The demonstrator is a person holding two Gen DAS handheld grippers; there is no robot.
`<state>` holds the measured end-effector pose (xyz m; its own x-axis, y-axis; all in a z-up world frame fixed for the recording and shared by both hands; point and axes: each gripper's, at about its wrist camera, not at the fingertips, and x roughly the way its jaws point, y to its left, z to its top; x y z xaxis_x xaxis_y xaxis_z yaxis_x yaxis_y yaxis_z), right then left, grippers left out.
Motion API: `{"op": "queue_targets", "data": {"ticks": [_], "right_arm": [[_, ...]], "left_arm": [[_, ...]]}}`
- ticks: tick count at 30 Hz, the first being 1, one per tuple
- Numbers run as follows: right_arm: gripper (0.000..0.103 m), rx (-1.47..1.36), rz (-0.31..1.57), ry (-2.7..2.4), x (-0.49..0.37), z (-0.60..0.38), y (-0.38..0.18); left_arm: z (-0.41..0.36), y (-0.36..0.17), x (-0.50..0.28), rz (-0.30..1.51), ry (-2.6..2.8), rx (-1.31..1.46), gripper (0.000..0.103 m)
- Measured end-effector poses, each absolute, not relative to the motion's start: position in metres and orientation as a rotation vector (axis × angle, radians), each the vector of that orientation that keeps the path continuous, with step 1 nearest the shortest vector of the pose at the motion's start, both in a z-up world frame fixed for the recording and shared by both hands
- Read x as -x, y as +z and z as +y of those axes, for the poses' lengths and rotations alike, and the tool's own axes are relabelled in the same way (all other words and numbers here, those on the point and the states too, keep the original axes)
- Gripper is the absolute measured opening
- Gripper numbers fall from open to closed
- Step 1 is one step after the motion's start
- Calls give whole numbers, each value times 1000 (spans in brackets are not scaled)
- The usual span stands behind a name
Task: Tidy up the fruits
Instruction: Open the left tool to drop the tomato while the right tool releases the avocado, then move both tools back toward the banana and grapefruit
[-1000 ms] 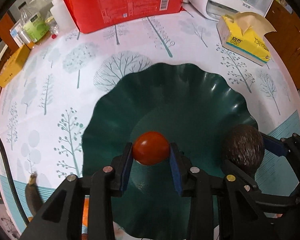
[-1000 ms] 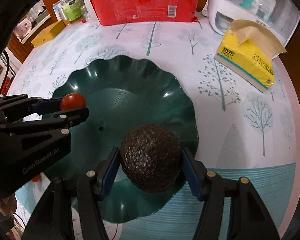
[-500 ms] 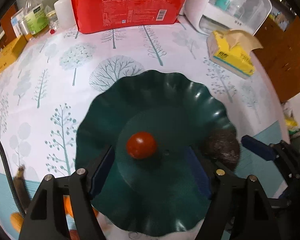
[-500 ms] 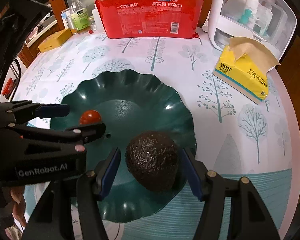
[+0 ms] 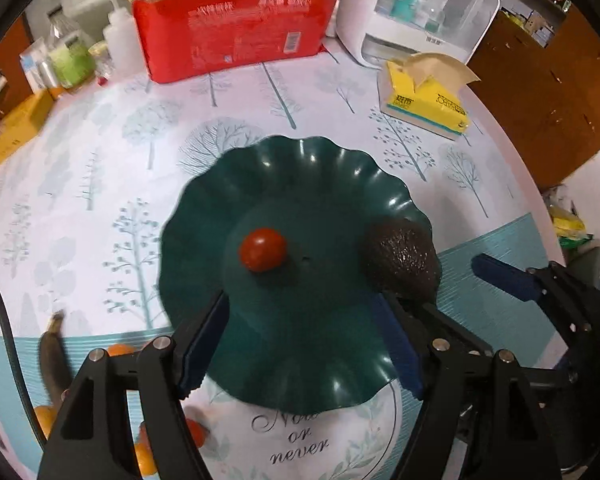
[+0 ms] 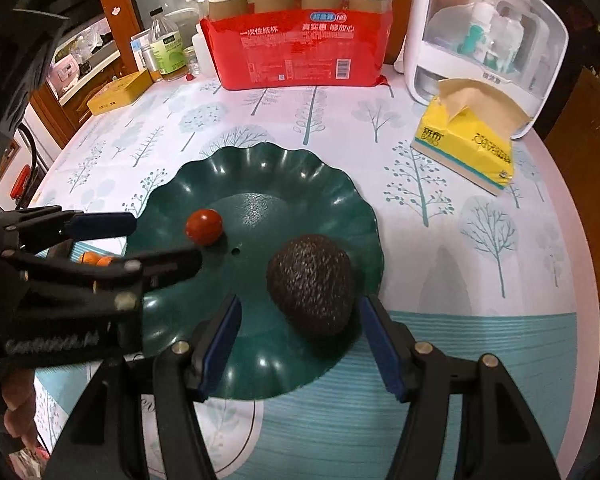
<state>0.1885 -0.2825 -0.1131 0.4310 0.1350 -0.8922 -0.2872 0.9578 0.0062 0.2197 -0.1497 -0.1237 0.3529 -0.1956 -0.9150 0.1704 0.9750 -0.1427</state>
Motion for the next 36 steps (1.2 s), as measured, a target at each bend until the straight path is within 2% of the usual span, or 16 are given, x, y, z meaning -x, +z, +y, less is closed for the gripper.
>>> {"op": "queue_targets", "data": {"ticks": [15,18,23,36], "right_arm": [[63,174,1023,295,-127,-266,-70],[63,169,1007,309,-113,-260,-58],[63,179,982,319,-87,-244,-37],[63,153,887,311,-36,-198,17]], "left_arm": [[-132,-54,-143,996,-97,-109,74],[-123,-41,-128,1004,-88,-98,74],[-89,-23,-102,991,-43,0,78],[-6,20,-40,919,6,13,78]]}}
